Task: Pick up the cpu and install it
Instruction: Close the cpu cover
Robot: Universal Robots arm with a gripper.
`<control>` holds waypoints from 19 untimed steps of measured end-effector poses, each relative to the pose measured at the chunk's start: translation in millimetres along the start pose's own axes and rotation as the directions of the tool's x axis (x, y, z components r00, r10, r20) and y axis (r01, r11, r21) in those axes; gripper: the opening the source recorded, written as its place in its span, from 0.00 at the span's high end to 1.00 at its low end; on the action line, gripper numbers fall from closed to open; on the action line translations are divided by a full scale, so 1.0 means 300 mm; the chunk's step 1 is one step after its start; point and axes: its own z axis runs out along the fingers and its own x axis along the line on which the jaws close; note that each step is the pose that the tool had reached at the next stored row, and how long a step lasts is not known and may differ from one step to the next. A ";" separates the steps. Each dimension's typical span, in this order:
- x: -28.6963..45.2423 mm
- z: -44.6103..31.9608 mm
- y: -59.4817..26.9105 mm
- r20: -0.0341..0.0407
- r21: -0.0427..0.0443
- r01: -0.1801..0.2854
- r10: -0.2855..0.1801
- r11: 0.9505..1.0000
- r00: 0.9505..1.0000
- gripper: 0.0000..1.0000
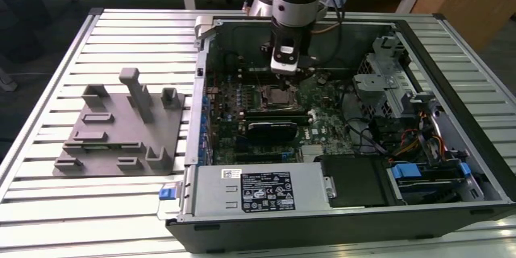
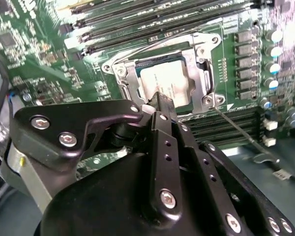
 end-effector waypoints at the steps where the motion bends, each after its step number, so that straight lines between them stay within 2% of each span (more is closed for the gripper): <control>1: 0.000 0.000 0.000 0.000 0.000 0.018 -0.018 1.000 1.000 0.89; 5: 0.000 0.001 0.000 -0.002 -0.002 0.090 -0.090 0.996 0.996 0.89; 9: 0.000 0.001 0.000 -0.004 -0.004 0.163 -0.163 0.987 0.987 0.89; 12: 0.000 0.002 0.000 -0.006 -0.005 0.216 -0.216 0.976 0.976 0.89; 17: 0.000 0.003 0.000 -0.007 -0.007 0.302 -0.302 0.953 0.953 0.89; 19: 0.001 0.003 -0.001 -0.006 -0.005 0.320 -0.320 0.947 0.947 0.89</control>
